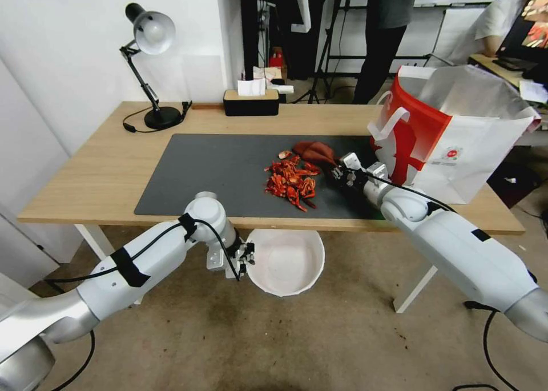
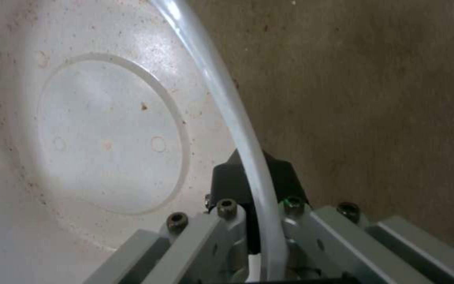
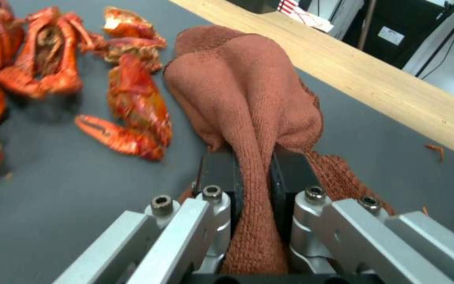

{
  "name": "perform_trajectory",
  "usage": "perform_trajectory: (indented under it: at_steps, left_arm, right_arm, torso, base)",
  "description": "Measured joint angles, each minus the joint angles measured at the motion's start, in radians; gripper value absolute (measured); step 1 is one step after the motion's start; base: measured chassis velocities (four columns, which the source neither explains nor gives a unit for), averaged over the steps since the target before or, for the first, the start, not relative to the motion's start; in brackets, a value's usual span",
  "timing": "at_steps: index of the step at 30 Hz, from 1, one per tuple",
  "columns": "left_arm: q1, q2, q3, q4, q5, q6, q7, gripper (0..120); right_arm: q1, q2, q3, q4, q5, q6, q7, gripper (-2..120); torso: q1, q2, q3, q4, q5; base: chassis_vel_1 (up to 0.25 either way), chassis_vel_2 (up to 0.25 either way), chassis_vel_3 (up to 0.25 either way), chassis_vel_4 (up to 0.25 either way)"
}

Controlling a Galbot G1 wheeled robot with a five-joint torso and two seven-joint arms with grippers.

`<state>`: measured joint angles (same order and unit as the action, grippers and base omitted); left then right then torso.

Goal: Sweep shrimp from table into container with towel, then put container into takeout bag.

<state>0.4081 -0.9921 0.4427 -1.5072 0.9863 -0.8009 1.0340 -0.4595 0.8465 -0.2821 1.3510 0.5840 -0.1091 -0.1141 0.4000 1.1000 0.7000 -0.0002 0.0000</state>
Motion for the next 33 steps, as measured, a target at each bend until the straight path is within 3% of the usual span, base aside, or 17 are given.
perform_trajectory:
  at_steps: [7,16,33]
  left_arm:
    - [-0.068,-0.011,0.049,0.042,-0.075,0.011,0.068,0]
    - [-0.112,-0.017,0.094,0.083,-0.155,0.03,0.105,0]
    - [-0.101,0.001,0.089,0.055,-0.152,0.029,0.089,0]
  right_arm:
    - [-0.038,-0.02,0.024,0.033,-0.002,-0.001,-0.008,8]
    - [-0.08,-0.055,0.04,0.082,-0.004,0.003,-0.035,8]
    - [-0.117,-0.081,0.039,0.151,-0.005,0.0,-0.039,8]
  torso:
    - [0.0,0.0,0.0,0.0001,0.0002]
    - [0.0,0.0,0.0,0.0003,-0.0001]
    - [0.0,0.0,0.0,-0.0002,0.0002]
  base:
    - [0.0,0.0,0.0,0.0]
    - [0.0,0.0,0.0,0.0]
    - [0.0,0.0,0.0,0.0]
